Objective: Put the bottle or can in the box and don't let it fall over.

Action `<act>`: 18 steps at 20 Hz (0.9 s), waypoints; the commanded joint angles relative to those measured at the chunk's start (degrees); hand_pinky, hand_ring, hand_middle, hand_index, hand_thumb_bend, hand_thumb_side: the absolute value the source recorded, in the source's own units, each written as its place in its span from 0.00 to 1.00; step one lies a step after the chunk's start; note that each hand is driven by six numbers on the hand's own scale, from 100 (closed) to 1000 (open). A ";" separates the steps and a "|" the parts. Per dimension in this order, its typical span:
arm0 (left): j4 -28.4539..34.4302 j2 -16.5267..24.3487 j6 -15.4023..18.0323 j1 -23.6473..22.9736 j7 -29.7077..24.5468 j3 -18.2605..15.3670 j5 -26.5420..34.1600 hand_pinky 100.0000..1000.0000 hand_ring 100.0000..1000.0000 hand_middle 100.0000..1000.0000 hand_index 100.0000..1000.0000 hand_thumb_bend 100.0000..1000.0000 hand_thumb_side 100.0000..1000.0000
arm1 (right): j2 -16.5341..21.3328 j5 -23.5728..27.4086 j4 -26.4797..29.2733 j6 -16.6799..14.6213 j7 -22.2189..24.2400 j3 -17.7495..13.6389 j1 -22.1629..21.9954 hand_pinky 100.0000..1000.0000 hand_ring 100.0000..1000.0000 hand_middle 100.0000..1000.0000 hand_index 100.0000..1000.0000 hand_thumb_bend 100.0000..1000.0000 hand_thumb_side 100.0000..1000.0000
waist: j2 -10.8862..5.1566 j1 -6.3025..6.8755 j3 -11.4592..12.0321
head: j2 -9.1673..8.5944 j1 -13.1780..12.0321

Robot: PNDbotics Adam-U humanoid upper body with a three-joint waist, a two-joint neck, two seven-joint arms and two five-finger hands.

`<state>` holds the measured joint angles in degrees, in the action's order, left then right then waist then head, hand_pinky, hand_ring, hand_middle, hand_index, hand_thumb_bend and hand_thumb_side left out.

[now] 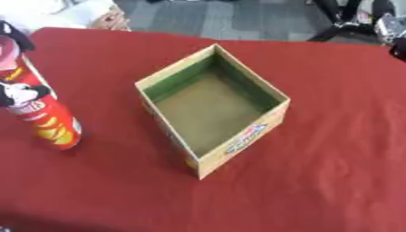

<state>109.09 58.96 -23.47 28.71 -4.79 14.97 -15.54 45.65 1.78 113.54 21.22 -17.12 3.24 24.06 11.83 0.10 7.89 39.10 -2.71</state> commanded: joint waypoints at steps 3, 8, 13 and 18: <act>2.86 2.67 -0.36 2.46 0.35 -3.15 1.39 0.29 0.47 0.03 0.03 0.45 0.00 | 1.26 0.31 1.05 -0.02 -0.21 -0.56 0.26 0.65 0.83 0.79 0.81 0.20 0.25 | -1.49 0.34 0.25 | 0.51 0.46; 4.86 2.52 -0.83 5.87 -0.37 -3.49 2.39 0.29 0.47 0.03 0.03 0.45 0.00 | 1.36 0.32 1.05 -0.03 -0.16 -0.47 0.18 0.65 0.83 0.79 0.81 0.20 0.25 | -2.01 0.58 0.37 | 1.07 0.82; 5.48 1.54 -0.98 10.44 -1.81 -2.76 3.25 0.29 0.47 0.03 0.02 0.44 0.00 | 1.45 0.37 1.05 -0.02 -0.07 -0.31 0.18 0.65 0.83 0.79 0.81 0.19 0.25 | -2.48 1.01 0.39 | 1.62 1.15; 5.15 -0.13 -1.39 13.75 -3.09 -2.11 3.53 0.29 0.47 0.03 0.02 0.44 0.00 | 1.49 0.37 1.05 0.10 -0.05 -0.27 0.07 0.65 0.83 0.78 0.81 0.19 0.25 | -2.65 1.16 0.48 | 1.85 1.50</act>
<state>113.76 57.83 -24.81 41.30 -7.57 13.43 -12.16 45.65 1.78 113.54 21.24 -17.11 3.40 23.62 10.61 1.24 8.28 40.73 -1.35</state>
